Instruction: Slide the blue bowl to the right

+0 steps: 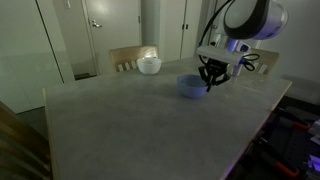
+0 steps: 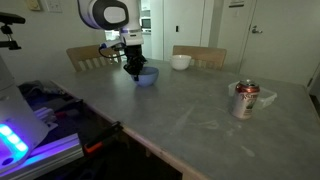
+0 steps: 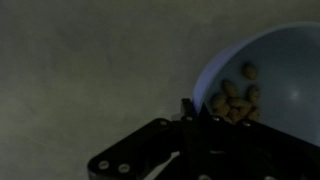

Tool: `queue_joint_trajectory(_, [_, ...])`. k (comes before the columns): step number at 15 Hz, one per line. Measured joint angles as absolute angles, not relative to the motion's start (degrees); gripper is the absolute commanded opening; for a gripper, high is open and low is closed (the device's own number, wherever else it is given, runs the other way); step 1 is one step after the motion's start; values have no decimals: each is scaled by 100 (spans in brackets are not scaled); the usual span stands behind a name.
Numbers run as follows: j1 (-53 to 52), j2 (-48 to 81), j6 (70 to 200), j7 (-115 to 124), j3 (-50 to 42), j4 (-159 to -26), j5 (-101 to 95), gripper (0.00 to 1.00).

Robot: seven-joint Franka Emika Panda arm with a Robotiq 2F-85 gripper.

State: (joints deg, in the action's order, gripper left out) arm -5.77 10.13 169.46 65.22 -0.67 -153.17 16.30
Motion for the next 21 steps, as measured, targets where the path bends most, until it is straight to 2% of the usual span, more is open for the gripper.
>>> queue_joint_trajectory(3, [-119, 1134, 16848, 5580, 345, -15092, 2385, 1])
queue_joint_trajectory(12, [-27, 1543, 16132, 5060, -110, -14220, 2083, 1])
queue_joint_trajectory(13, [-4, 1561, 16050, 4884, -81, -14166, 2157, 22])
queue_joint_trajectory(14, [31, 1577, 15961, 4664, -28, -14118, 2272, 32])
queue_joint_trajectory(21, [182, 1605, 15174, 3375, 57, -13961, 2720, 80])
